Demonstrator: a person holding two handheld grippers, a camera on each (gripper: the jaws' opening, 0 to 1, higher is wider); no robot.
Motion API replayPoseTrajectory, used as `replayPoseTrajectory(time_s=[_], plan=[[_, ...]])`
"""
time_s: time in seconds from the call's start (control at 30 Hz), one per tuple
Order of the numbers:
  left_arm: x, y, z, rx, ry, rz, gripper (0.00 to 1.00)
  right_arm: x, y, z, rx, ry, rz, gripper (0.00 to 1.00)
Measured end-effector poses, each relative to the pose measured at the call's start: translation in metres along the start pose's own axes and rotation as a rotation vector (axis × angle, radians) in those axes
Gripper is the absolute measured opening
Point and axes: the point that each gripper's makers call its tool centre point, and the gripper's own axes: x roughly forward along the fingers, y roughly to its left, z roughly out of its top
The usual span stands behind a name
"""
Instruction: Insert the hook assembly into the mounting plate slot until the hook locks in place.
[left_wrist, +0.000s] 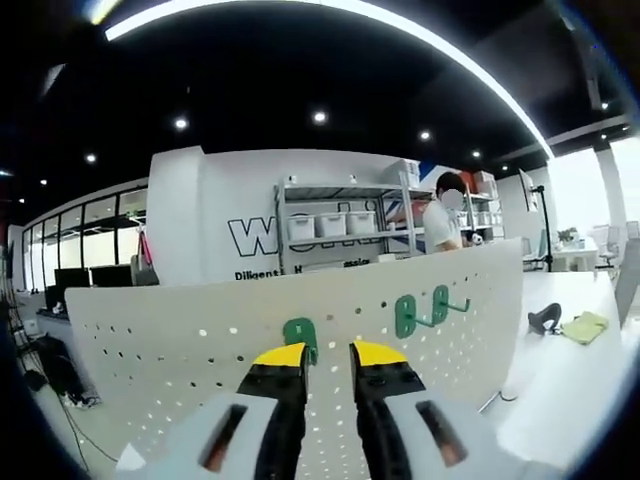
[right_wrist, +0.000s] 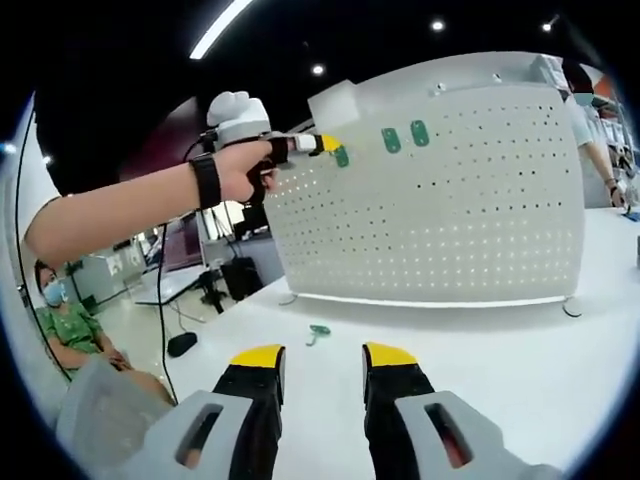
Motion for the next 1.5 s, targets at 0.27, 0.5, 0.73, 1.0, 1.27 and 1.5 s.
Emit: replayPoseTrajectory(time_s=[0.27, 0.5, 0.73, 1.0, 1.27, 1.5], plan=[[-0.016, 0.003, -0.010, 0.004, 0.018, -0.008, 0.18, 0.003, 0.007, -0.002, -0.009, 0.008, 0.023, 0.31], [-0.035, 0.006, -0.038, 0.001, 0.083, -0.023, 0.18, 0.001, 0.009, -0.006, -0.004, 0.012, 0.025, 0.31], [-0.057, 0.013, -0.067, -0.032, 0.143, -0.024, 0.19, 0.003, 0.012, -0.008, -0.004, 0.022, 0.038, 0.30], [-0.075, 0.013, -0.089, -0.058, 0.155, -0.075, 0.22, 0.006, 0.018, -0.013, -0.008, 0.038, 0.055, 0.30], [-0.090, 0.013, -0.119, -0.065, 0.206, -0.123, 0.22, 0.002, 0.019, -0.015, -0.002, 0.037, 0.047, 0.30], [-0.097, 0.017, -0.139, -0.089, 0.215, -0.152, 0.26, -0.001, 0.010, -0.018, 0.021, 0.042, 0.021, 0.30]])
